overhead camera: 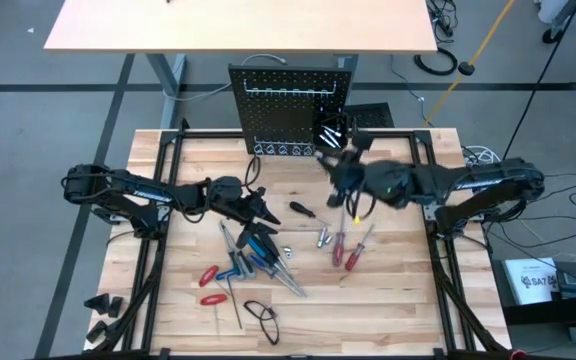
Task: Hang tools onto peg board
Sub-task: Put the socket into the black bin on the pegboard
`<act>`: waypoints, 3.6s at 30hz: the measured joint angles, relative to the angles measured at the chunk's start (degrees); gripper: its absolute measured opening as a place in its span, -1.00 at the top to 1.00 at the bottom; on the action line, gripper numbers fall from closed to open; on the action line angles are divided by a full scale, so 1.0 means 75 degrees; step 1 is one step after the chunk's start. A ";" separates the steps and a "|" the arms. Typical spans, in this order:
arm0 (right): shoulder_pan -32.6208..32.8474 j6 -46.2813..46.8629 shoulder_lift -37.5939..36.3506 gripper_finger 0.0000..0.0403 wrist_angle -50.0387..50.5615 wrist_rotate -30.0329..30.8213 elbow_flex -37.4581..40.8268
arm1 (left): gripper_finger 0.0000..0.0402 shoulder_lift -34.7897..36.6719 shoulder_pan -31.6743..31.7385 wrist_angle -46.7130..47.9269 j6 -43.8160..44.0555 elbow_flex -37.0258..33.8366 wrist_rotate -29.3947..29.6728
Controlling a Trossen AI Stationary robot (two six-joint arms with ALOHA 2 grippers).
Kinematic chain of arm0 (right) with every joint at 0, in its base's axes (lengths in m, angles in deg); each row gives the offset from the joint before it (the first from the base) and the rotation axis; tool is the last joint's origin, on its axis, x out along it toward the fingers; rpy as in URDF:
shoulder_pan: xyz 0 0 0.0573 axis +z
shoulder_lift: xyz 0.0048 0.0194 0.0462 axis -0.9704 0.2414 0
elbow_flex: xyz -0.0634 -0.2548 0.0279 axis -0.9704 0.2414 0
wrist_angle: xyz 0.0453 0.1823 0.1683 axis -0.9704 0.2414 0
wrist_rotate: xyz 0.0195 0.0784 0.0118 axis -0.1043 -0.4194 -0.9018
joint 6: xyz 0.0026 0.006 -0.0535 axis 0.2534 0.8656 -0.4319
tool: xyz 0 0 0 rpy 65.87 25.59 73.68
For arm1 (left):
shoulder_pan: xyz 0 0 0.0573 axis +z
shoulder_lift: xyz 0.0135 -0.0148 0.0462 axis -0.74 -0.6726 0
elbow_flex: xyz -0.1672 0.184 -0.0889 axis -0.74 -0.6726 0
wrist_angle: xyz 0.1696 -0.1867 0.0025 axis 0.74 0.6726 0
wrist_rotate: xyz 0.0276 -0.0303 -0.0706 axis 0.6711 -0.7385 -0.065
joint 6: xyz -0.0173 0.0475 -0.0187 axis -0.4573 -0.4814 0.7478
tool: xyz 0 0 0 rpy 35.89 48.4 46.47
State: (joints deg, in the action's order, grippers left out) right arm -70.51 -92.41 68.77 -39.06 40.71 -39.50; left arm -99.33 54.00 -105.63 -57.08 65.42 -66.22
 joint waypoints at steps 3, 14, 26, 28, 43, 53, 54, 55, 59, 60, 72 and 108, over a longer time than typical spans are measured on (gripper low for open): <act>-0.0433 0.0239 -0.0097 0.70 0.0016 -0.0319 0.0000 | 0.24 0.0000 -0.0007 0.0000 0.0017 0.0000 0.0017; -0.1396 0.0975 -0.0035 0.70 0.0833 -0.0827 0.0000 | 0.24 0.0000 -0.0154 -0.0012 0.0153 -0.0003 0.0131; -0.1897 0.2071 -0.0035 0.55 0.1115 -0.1587 0.0000 | 0.24 0.0000 -0.0154 -0.0009 0.0156 -0.0006 0.0134; -0.1897 0.2120 -0.0035 0.48 0.1109 -0.1497 0.0000 | 0.24 0.0000 -0.0154 -0.0001 0.0156 -0.0006 0.0134; -0.1837 0.2537 -0.0035 0.21 0.1194 -0.1886 0.0000 | 0.24 0.0000 -0.0154 0.0070 0.0203 -0.0007 0.0134; -0.1319 0.3498 0.0037 0.21 0.1932 -0.5558 0.0000 | 0.24 0.0000 -0.0154 0.0096 0.0200 -0.0009 0.0134; -0.1224 0.3654 0.0073 0.21 0.2000 -0.5715 -0.0001 | 0.24 0.0000 -0.0154 0.0093 0.0200 -0.0009 0.0131; -0.1124 0.3749 0.0107 0.21 0.2101 -0.5823 -0.0003 | 0.24 0.0000 -0.0154 0.0093 0.0200 -0.0009 0.0133; -0.0715 0.3933 0.0406 0.21 0.2495 -0.5933 -0.0003 | 0.24 0.0000 -0.0307 0.0097 0.0151 -0.0009 0.0134; -0.0608 0.4099 0.0513 0.21 0.2562 -0.5933 0.0003 | 0.24 0.0000 -0.0405 0.0099 0.0073 -0.0009 0.0131; 0.0280 0.4311 0.2032 0.21 0.2084 -0.5863 0.0321 | 0.24 -0.0112 -0.1273 0.0022 -0.0604 0.0115 0.1506; -0.0119 0.3204 0.0736 0.21 -0.2452 -0.4933 0.3657 | 0.24 -0.2984 -0.1792 -0.0387 -0.0800 0.0941 0.2025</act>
State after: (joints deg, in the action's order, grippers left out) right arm -71.41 -68.38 74.29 -57.45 3.71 -12.08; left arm -121.71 40.55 -108.53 -63.08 72.48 -51.03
